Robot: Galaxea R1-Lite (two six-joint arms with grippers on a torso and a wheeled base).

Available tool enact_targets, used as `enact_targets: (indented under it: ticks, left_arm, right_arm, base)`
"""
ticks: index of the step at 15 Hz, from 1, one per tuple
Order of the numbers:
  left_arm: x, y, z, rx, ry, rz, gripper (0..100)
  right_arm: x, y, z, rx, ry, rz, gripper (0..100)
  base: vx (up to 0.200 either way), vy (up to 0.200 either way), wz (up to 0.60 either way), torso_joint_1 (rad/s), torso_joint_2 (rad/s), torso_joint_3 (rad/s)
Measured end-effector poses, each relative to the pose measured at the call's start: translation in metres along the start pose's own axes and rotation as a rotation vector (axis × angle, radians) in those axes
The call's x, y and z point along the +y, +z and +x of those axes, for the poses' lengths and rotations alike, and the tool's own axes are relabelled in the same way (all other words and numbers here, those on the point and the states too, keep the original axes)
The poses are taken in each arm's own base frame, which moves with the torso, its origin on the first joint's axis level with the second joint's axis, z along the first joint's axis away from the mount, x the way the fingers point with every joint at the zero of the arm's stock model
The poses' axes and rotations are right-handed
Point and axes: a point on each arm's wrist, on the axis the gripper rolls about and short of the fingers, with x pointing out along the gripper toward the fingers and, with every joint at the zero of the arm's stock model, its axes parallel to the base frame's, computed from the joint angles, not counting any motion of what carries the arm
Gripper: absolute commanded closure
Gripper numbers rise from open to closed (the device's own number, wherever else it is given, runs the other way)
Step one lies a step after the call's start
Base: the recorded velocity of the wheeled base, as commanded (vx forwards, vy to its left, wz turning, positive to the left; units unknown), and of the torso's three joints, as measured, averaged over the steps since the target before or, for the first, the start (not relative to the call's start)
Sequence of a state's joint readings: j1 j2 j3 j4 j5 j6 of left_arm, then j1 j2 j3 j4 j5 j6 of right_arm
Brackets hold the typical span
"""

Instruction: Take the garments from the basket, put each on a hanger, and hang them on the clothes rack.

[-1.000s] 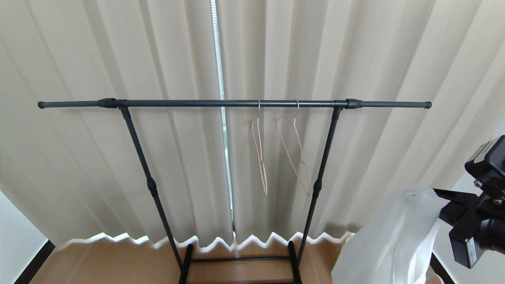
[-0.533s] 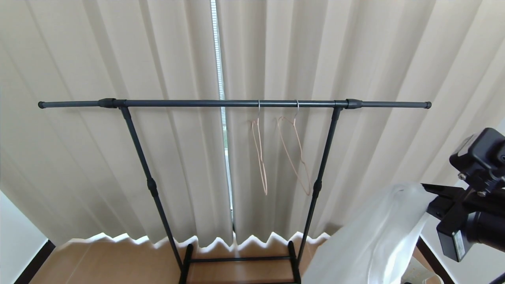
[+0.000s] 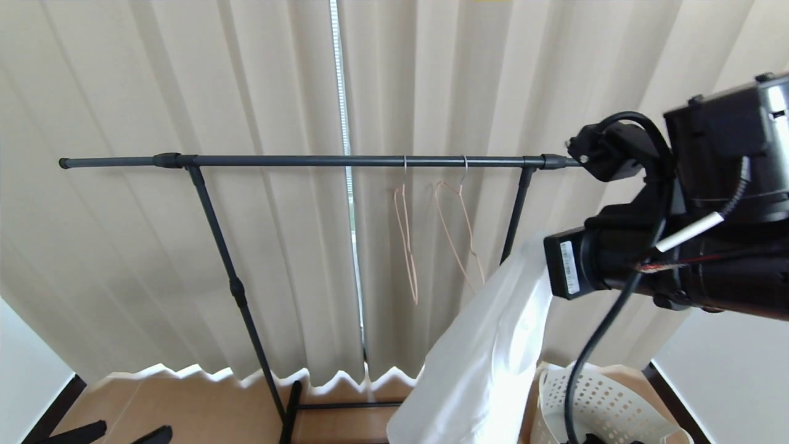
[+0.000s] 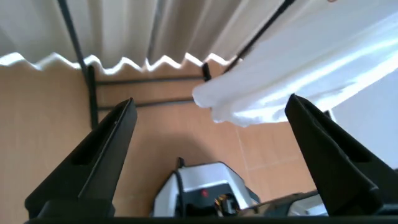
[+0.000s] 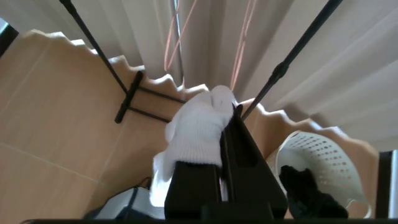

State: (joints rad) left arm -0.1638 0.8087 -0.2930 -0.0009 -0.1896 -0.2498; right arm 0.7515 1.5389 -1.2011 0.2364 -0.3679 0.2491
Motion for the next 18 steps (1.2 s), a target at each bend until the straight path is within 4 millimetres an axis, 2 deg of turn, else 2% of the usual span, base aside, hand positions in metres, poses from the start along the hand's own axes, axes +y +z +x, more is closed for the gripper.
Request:
enact_targets:
  ticks: [3,6,11,15,18]
  left_arm:
    - [-0.022,0.037,0.034,0.115,-0.059,-0.053,0]
    - [-0.057,0.058,0.069,0.209,-0.139,-0.036,0]
    - [-0.109,0.067,0.118,0.317,-0.215,-0.012,0]
    - [-0.150,0.064,0.151,0.317,-0.203,-0.003,0]
    - [-0.170,0.064,0.175,0.312,-0.205,-0.001,0]
  right_arm:
    - [0.021,0.013,0.024,0.031,-0.015,0.051,100]
    - [0.036,0.016,0.045,0.028,-0.064,0.072,100]
    - [0.049,0.013,0.057,0.039,-0.058,0.057,100]
    - [0.057,0.010,0.058,0.042,-0.041,0.071,100]
    - [0.063,0.011,0.056,0.037,-0.026,0.073,100]
  base:
    - [0.000,0.000,0.00,0.000,0.00,0.000]
    - [0.000,0.000,0.00,0.000,0.00,0.000]
    - [0.000,0.000,0.00,0.000,0.00,0.000]
    - [0.000,0.000,0.00,0.000,0.00,0.000]
    - [0.000,0.000,0.00,0.000,0.00,0.000]
